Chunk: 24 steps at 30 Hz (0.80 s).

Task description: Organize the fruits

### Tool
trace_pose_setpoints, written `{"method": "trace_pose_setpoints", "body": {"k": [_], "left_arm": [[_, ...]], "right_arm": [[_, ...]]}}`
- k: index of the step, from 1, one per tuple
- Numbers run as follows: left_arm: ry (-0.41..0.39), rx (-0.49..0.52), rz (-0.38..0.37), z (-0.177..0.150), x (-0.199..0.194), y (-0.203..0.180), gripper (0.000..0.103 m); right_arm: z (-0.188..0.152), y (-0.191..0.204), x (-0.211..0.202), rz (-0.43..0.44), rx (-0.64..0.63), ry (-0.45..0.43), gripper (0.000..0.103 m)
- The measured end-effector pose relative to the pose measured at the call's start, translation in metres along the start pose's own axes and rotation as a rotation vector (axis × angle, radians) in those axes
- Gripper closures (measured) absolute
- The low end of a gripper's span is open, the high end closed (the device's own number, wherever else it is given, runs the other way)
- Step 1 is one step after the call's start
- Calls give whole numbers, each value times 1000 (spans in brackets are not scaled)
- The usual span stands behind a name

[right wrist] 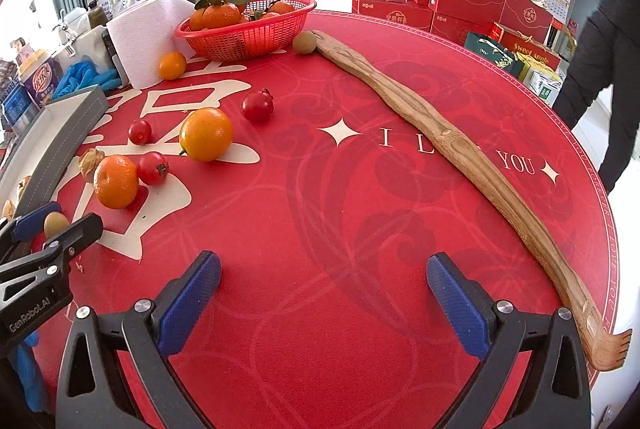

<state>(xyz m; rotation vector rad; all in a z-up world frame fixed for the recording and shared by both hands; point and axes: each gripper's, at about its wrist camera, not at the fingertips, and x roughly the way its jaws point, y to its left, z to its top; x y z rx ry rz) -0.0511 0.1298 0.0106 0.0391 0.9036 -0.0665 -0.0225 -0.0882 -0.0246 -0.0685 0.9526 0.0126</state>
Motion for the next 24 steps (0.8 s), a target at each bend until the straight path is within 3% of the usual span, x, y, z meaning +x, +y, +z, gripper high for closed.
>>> {"method": "trace_pose_setpoints", "body": {"k": [5,14,21,24], "left_arm": [[37,8,-11,-1,6,-4,0],[37,-2,-8,0,8,-5,0],[37,-1,-8,1,7,-5,0],[37,-1,-8,1,7,-5,0]], "right_arm": [[0,0,0,-1,0,0,0],[1,0,1,2,-3,3,0],[24,-4,16,24,2,16,0],[36,-12,18,115,84,10,0]]}}
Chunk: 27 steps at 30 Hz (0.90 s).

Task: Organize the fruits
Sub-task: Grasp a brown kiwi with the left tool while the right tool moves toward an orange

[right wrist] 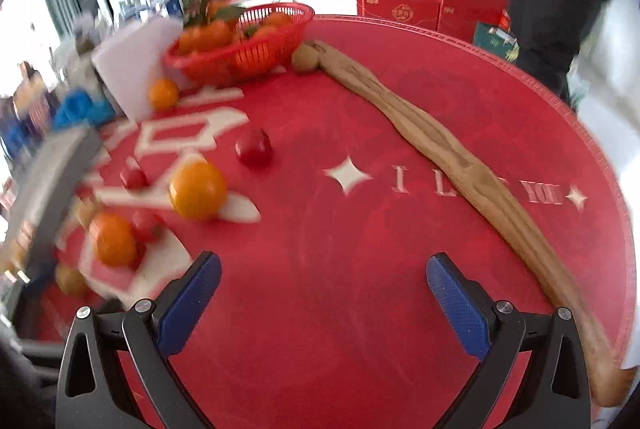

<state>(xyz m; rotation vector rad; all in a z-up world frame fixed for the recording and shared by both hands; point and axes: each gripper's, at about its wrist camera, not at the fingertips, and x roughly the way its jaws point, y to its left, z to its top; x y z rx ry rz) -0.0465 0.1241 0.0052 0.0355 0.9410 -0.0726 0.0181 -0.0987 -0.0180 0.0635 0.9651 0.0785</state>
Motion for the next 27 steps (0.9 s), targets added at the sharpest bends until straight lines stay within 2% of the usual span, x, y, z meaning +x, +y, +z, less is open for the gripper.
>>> {"method": "trace_pose_setpoints", "body": {"k": [3,5,11,14,16,18,19,20,23,27], "left_arm": [[0,0,0,0,0,0,0],[0,0,0,0,0,0,0],[0,0,0,0,0,0,0],[0,0,0,0,-1,0,0],[0,0,0,0,-1,0,0],[0,0,0,0,-1,0,0],[0,0,0,0,-1,0,0],[0,0,0,0,-1,0,0],[0,0,0,0,-1,0,0],[0,0,0,0,-1,0,0]], "right_arm": [[10,2,3,85,44,3,0],[16,7,6,112,54,2,0],[31,30,14,135,41,-1,0],[33,41,23,127,24,16,15],[34,45,24,101,6,14,15],[34,48,26,94,-2,15,28],[33,48,26,85,-10,13,30],[33,49,25,78,-17,12,30],[30,43,21,128,-1,9,30],[22,49,-4,123,-59,-66,30]]}}
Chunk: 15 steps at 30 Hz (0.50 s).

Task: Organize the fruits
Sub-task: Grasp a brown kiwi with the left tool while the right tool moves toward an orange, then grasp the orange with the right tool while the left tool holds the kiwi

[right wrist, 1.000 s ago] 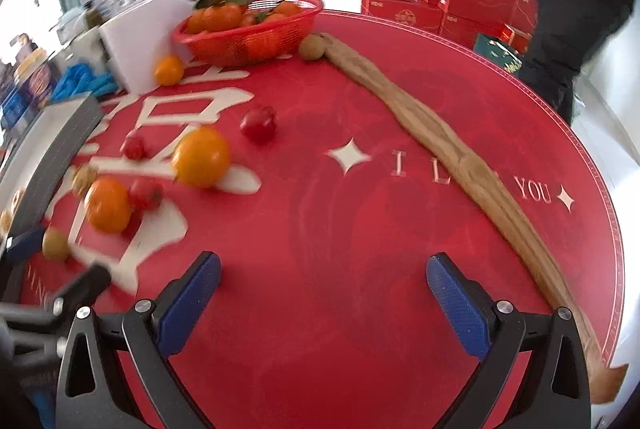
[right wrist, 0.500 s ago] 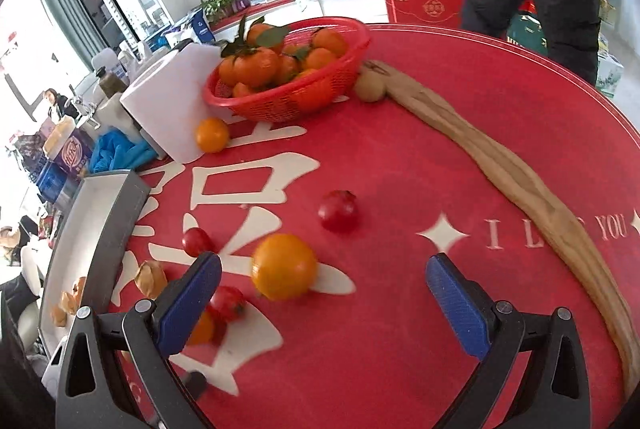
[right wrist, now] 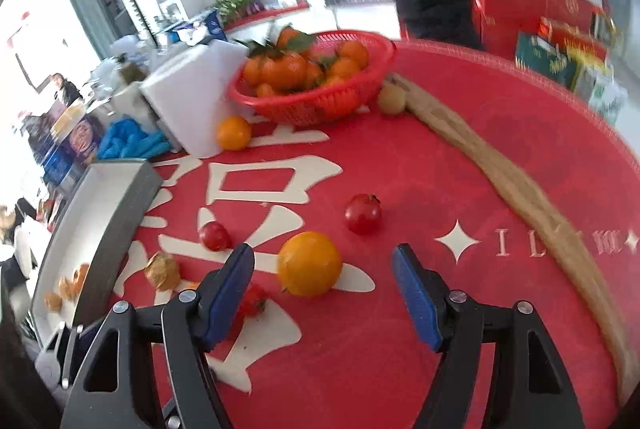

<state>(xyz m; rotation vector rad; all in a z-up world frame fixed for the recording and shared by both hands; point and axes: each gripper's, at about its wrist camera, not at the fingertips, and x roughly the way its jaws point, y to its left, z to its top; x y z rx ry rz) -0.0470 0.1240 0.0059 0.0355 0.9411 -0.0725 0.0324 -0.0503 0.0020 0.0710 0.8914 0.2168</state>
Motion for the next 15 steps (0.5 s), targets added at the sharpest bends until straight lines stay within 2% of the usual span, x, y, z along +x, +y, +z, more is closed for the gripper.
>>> {"method": "trace_pose_setpoints", "body": {"k": [5,7,9,10,12,14,15], "left_arm": [[-3,-3,1,0,0,0,3],[-24,-12,6,-1,-5,2,15],[-41,-13,8,-1,-9,3,37],[-47,-9,5,-2,-10,2,42],[-57,-2,4,-3,-13,2,74],[-60,-3,-14,-5,-16,5,83],[-61,-10,-22,-7,-17,7,100]], "right_arm": [[-6,27,-8,23,-121,-5,30],[-9,30,-8,31,-129,4,30],[-12,27,-8,40,-112,15,29],[-13,26,-10,43,-104,17,29],[-16,23,-13,45,-96,22,29],[-18,22,-15,46,-95,25,27],[-19,23,-15,52,-99,31,16]]}}
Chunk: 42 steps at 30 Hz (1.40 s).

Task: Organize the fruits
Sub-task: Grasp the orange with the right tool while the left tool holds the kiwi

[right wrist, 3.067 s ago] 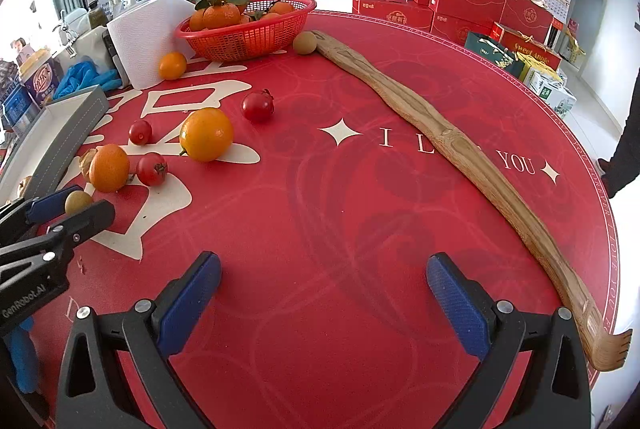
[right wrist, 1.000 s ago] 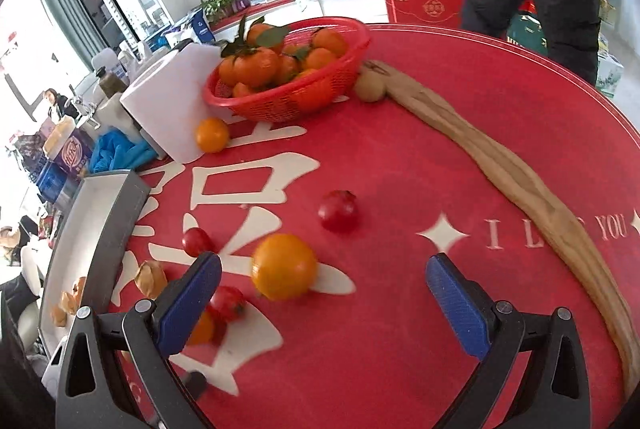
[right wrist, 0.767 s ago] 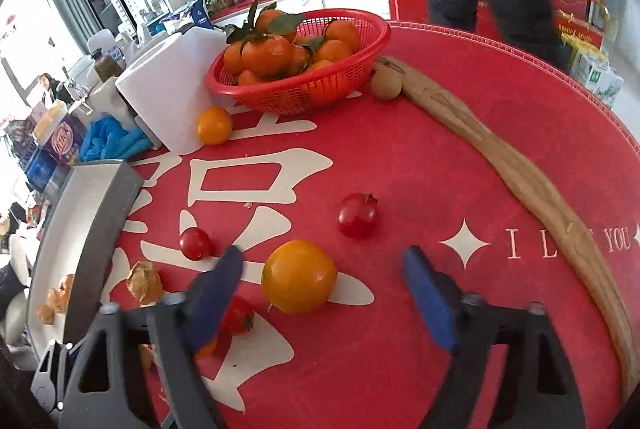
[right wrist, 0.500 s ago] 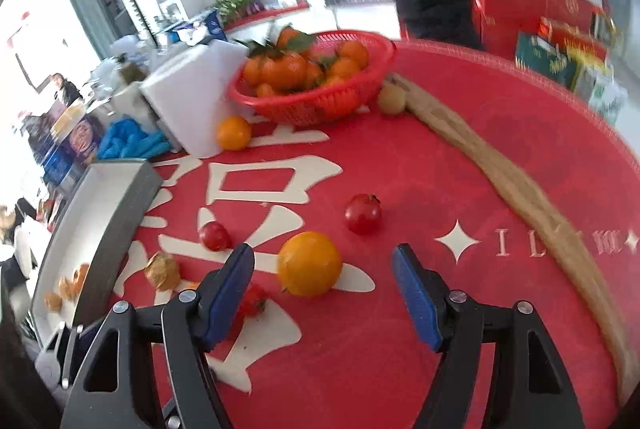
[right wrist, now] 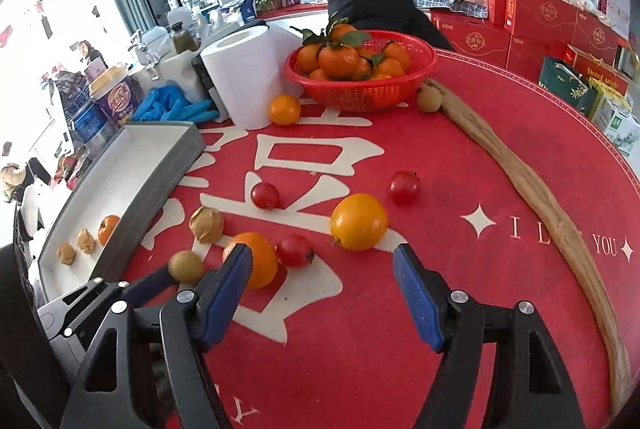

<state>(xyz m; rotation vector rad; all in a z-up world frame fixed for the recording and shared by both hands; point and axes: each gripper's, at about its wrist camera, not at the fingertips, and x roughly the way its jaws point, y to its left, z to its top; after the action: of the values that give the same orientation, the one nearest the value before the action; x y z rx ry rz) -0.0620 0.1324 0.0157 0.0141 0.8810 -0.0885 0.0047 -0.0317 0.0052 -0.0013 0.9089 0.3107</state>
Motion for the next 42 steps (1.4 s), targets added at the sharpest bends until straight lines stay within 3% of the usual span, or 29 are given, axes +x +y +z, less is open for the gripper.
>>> {"method": "trace_pose_setpoints", "body": {"k": [1,4,12,15,18,20,21,23,24,25,27,29,34,35,36,38,40,42], "left_arm": [[7,-11,-17,-2,-2,5,101],[18,-56,-53,-7,-10,18,101],[-24,-75,-31,-10,-25,31,101],[-14,-88,-37,-12,-23,37,101],[-7,-95,-38,-12,-22,41,97],[-7,-97,-39,-12,-23,42,91],[-8,-95,-41,-12,-23,41,83],[-10,-89,-52,-10,-23,39,70],[-16,-85,-58,-9,-23,38,62],[-26,-78,-67,-7,-24,35,58],[-44,-63,-78,-3,-25,29,39],[-61,-31,-74,3,-22,20,31],[-11,-3,-31,16,5,6,32],[2,-6,-29,16,10,5,39],[21,-10,-25,16,14,5,46],[6,3,8,15,14,4,56],[1,5,14,16,13,5,74],[1,0,7,15,13,7,74]], "right_arm": [[-1,1,0,5,-4,2,12],[-4,8,-3,-5,-27,-22,11],[-3,43,15,-15,-137,-14,14],[-5,57,23,-47,-203,2,38],[-8,63,33,-132,-249,13,40],[-10,62,35,-187,-273,3,49],[-11,61,34,-191,-277,-4,61],[-12,55,28,-149,-257,-3,98],[-12,49,25,-130,-231,0,98],[-12,44,21,-119,-213,-7,98],[-14,33,16,-99,-183,-1,98],[-17,23,13,-73,-157,17,98],[-25,3,12,-37,-105,58,94],[-26,2,11,-39,-102,57,82],[-26,1,10,-41,-96,55,54],[-26,-4,6,-44,-73,32,18],[-26,-10,-3,-50,-58,-13,18],[-22,-15,-3,-59,-51,-19,18]]}}
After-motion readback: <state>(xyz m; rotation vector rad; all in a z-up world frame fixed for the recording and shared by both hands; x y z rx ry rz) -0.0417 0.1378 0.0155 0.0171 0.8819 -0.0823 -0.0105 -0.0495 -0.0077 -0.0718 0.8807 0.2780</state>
